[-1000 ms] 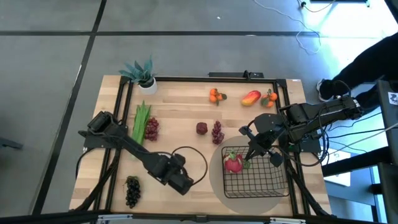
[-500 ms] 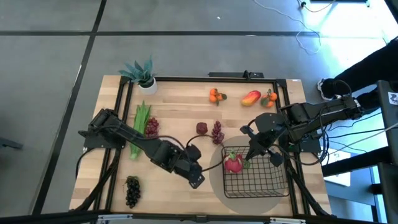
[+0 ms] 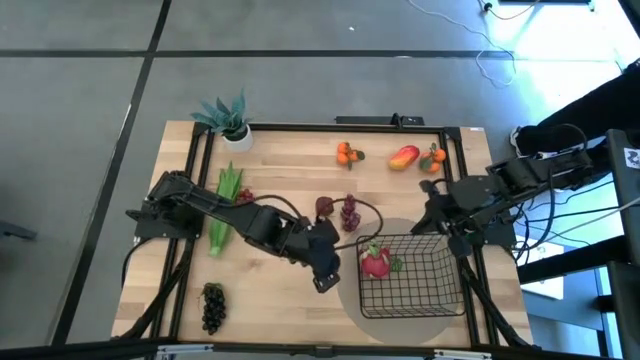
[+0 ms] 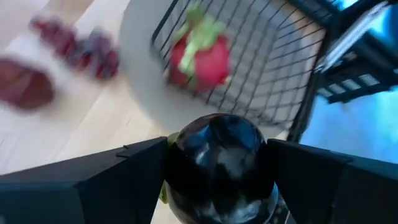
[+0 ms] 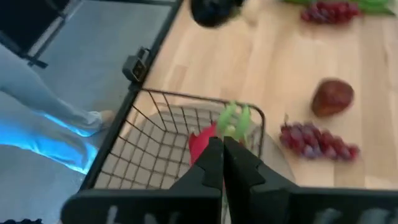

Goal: Build produce basket
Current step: Put the black mangosteen into the black wire basket

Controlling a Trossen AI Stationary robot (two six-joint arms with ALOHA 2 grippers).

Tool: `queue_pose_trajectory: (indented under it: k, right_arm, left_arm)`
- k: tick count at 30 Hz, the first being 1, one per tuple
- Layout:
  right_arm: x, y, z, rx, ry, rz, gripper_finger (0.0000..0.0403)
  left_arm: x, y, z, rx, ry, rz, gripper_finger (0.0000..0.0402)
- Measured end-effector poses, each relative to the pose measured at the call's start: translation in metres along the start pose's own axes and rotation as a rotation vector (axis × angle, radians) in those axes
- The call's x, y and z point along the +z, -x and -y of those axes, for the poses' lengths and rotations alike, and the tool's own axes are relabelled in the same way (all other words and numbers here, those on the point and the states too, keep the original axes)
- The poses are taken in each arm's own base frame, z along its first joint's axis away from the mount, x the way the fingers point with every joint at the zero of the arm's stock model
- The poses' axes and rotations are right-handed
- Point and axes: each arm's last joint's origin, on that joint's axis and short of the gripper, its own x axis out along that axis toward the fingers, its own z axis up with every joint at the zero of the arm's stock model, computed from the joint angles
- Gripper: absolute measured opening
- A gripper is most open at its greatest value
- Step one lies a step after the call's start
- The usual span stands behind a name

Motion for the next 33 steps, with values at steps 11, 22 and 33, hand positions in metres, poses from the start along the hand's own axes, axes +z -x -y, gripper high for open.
queue_pose_trajectory:
  k: [11, 22, 33]
  right_arm:
    - [-0.011, 0.009, -0.001, -0.089, -0.189, -0.033, 0.0]
    - [-0.021, 0.022, 0.001, -0.15, -0.267, -0.022, 0.0]
    - [-0.022, 0.025, 0.001, -0.146, -0.253, -0.012, 0.0]
  left_arm:
    - [0.03, -0.003, 0.002, -0.141, -0.107, 0.172, 0.0239]
    - [0.038, -0.035, 0.013, -0.257, -0.202, 0.264, 0.0239]
    - [0.023, -0.1, 0.018, -0.361, -0.257, 0.215, 0.0239]
